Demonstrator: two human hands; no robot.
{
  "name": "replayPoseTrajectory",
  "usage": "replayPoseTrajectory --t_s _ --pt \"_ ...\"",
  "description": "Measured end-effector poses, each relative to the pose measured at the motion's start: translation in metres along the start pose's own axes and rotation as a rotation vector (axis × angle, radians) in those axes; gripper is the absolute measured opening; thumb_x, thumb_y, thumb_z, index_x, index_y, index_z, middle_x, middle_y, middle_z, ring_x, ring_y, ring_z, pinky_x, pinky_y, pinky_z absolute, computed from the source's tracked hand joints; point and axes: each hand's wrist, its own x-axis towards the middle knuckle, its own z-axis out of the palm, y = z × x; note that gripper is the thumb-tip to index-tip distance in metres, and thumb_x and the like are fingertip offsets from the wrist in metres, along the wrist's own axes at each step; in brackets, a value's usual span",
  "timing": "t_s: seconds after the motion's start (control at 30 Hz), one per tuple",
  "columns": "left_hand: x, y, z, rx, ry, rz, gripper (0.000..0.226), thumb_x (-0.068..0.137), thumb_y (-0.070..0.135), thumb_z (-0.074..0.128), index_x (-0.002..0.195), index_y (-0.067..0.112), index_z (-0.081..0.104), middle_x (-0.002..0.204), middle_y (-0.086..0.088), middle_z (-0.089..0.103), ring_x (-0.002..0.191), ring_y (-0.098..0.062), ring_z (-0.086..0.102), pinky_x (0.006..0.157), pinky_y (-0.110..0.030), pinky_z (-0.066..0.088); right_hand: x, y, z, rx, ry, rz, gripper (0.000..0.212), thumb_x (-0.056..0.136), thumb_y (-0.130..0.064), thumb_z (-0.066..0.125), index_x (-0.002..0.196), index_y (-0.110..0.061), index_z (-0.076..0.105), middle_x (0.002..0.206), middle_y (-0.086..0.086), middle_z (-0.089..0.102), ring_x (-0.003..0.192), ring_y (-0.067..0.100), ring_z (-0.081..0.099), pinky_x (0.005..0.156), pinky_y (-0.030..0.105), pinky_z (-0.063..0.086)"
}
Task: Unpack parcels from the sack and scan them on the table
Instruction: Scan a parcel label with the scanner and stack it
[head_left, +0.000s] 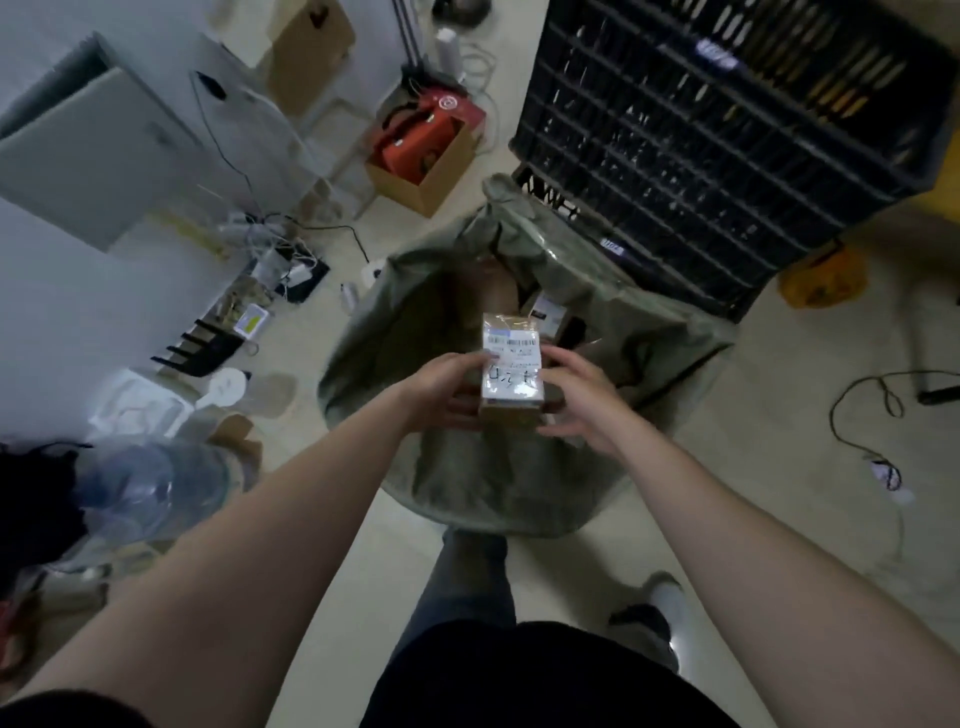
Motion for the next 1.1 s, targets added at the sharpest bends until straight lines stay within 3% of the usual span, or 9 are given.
replayPoseTrajectory --t_s 0.17,0.3,0.5,0.63,0.83,0.93,1.1 --pt "0.087 0.000 -0.048 -0.007 -0.102 -0.108 0.042 0.097 0.033 0.066 0.134 0.013 0.060 0.120 -0.012 0.074 0.099 -0.030 0.074 0.081 -0.049 0.062 0.066 0.021 0.036 0.116 0.112 0.167 0.022 0.097 -0.024 0.069 0.118 -0.032 0.068 0.119 0.002 0.073 0.106 0.026 0.071 0.086 0.049 0.059" --pt "0.141 0.007 -0.061 0.032 -0.119 -0.139 0.035 0.096 0.041 0.066 0.124 0.020 0.064 0.122 -0.010 0.072 0.101 -0.032 0.073 0.076 -0.046 0.064 0.115 0.031 0.045 0.219 0.127 0.264 0.026 0.096 -0.033 0.070 0.121 -0.037 0.063 0.120 -0.003 0.067 0.108 0.035 0.067 0.092 0.053 0.054" --pt "0.208 0.009 -0.075 -0.049 -0.105 -0.161 0.057 0.091 0.045 0.071 0.139 0.021 0.051 0.125 -0.013 0.069 0.106 -0.035 0.071 0.081 -0.049 0.064 0.188 0.037 0.057 0.452 0.133 0.273 0.037 0.094 -0.030 0.072 0.130 -0.032 0.060 0.128 0.006 0.070 0.113 0.033 0.068 0.087 0.046 0.057" --pt "0.247 0.008 -0.083 -0.068 -0.124 -0.203 0.062 0.086 0.058 0.071 0.137 0.026 0.056 0.128 -0.009 0.068 0.112 -0.032 0.068 0.082 -0.044 0.061 0.217 0.045 0.059 0.474 0.132 0.271 0.036 0.093 -0.033 0.073 0.127 -0.034 0.060 0.128 0.005 0.069 0.116 0.032 0.066 0.092 0.047 0.056" --pt "0.280 0.028 -0.047 -0.147 -0.383 -0.243 0.052 0.095 0.065 0.053 0.126 0.026 0.068 0.124 -0.006 0.070 0.115 -0.029 0.067 0.080 -0.047 0.062 0.219 0.060 0.019 0.683 0.416 0.279 0.050 0.093 -0.043 0.067 0.137 -0.021 0.058 0.125 0.015 0.068 0.107 0.034 0.069 0.084 0.043 0.059" --pt "0.289 0.035 -0.024 -0.090 -0.388 -0.232 0.046 0.097 0.061 0.053 0.123 0.026 0.067 0.134 -0.003 0.067 0.119 -0.031 0.064 0.092 -0.050 0.057 0.223 0.062 0.000 0.667 0.511 0.297 0.057 0.089 -0.041 0.075 0.138 -0.018 0.055 0.121 0.019 0.071 0.104 0.036 0.072 0.088 0.047 0.061" --pt "0.305 0.038 -0.011 0.009 -0.397 -0.186 0.043 0.096 0.055 0.058 0.126 0.025 0.068 0.125 -0.003 0.073 0.118 -0.029 0.065 0.101 -0.051 0.052 0.237 0.073 -0.002 0.682 0.575 0.321 0.061 0.082 -0.037 0.083 0.135 -0.019 0.058 0.123 0.015 0.071 0.110 0.035 0.070 0.090 0.053 0.060"
